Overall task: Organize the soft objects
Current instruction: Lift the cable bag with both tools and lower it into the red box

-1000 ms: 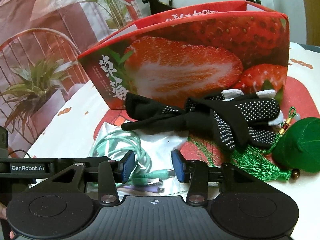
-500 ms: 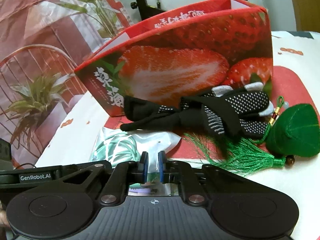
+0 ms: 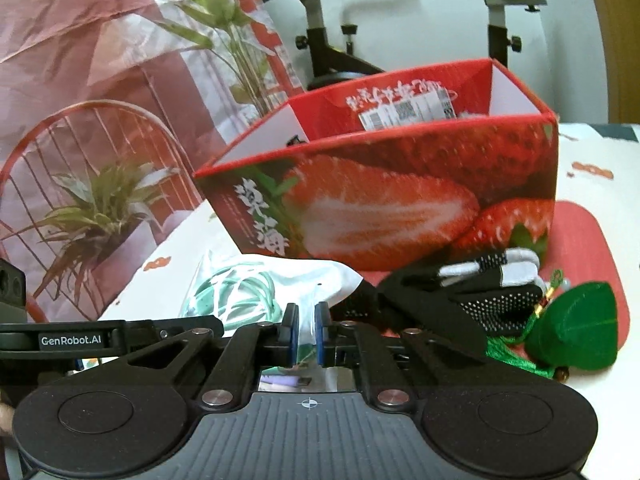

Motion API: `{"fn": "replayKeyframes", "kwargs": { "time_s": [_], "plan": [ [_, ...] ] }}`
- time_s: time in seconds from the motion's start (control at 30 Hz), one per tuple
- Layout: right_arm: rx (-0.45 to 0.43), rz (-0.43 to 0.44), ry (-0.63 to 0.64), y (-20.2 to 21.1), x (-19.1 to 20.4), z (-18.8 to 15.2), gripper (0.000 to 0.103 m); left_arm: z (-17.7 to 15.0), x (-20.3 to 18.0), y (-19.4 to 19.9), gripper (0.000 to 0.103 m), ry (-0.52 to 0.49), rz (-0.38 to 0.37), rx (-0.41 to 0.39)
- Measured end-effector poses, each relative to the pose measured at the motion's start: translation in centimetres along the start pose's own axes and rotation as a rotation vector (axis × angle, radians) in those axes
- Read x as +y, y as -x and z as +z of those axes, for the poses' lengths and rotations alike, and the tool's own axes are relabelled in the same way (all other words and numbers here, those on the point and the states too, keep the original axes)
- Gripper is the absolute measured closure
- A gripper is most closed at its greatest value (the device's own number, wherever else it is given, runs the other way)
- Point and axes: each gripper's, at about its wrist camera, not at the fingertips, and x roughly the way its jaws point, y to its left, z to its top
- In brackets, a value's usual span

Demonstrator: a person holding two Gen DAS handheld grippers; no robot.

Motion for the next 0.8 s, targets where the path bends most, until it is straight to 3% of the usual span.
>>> {"fn": "replayKeyframes", "kwargs": {
  "time_s": [0.33,0.57,0.8],
  "plan": [
    [-0.083,0.023,0.045,1.8,1.4,3.8,0.096,2.9,-1.3,1.7,0.072,-0.029,-0.021,-0.061],
    [-0.149,0.029,0.097,2.1,1.7,9.9,0.096,8.2,-3.1,2.2,0.072,-0.074,-0.046,-0.127],
    [-0.161,-0.023,0.134,-1.1,0.1,15.4,0.096,14.3,-4.5,-1.2,0.071,-0.168,-0.022,-0.125]
  ]
}}
